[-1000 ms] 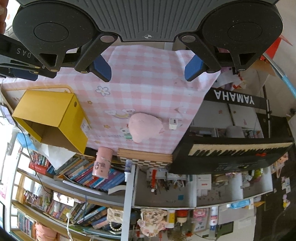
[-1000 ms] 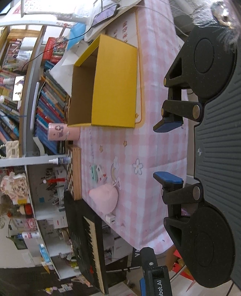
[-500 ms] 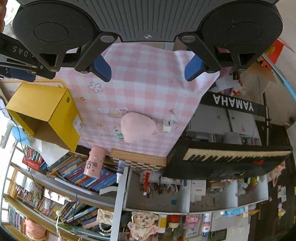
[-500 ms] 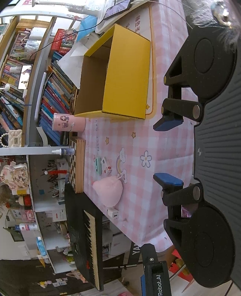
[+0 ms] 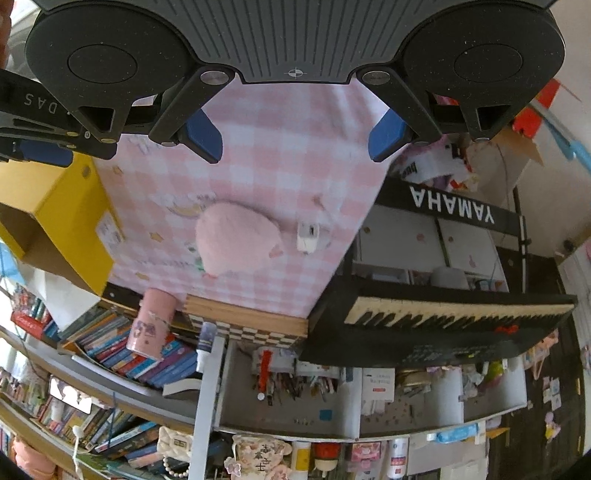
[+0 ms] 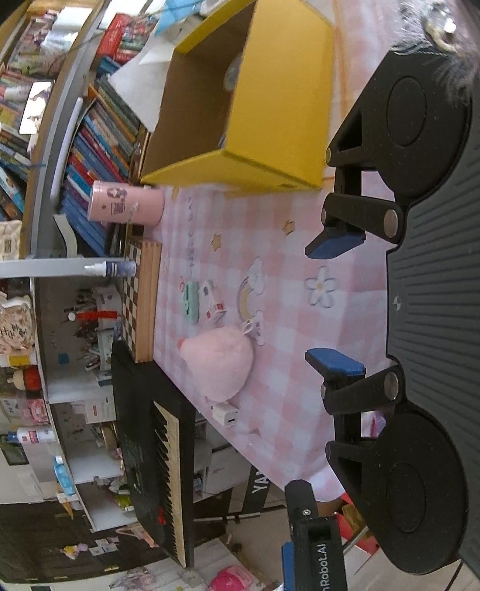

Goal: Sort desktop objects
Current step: 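Close the left tool on the white charger plug while the right tool grasps the pink plush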

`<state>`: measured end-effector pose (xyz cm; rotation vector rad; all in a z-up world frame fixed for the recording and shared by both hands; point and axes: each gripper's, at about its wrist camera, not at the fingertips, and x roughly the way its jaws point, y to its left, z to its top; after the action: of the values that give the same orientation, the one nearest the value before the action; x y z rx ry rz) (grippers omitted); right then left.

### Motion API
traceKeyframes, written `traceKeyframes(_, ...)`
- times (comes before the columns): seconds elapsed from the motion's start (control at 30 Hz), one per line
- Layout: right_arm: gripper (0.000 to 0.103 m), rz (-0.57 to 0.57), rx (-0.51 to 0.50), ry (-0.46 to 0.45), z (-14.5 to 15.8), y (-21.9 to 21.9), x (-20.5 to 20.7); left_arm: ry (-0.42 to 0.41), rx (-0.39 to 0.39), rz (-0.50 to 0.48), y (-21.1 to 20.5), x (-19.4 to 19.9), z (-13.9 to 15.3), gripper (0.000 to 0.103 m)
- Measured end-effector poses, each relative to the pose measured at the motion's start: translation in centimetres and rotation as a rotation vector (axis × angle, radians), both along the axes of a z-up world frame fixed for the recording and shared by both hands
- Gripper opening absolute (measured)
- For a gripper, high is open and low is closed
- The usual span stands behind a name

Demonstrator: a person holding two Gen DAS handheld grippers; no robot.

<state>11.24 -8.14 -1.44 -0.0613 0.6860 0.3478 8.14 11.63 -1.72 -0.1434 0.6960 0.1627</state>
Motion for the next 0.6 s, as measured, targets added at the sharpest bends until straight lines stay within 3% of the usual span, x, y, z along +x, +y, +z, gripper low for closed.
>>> traceKeyframes(0.2, 0.066, 0.048, 0.013, 0.009, -0.1, 0.9, 4.5, 0.005, 0.013, 0.030, 0.8, 4.1, -0.4, 0.088)
traceKeyframes(0.37, 0.084, 0.089, 0.020, 0.019, -0.2, 1.9, 7.8, 0.016, 0.025, 0.069, 1.9, 6.7, -1.0, 0.087)
traceKeyframes(0.6, 0.091, 0.184, 0.024, 0.041, -1.0, 5.1, 12.6, 0.052, 0.047, 0.105, 3.5, 9.5, -2.1, 0.086)
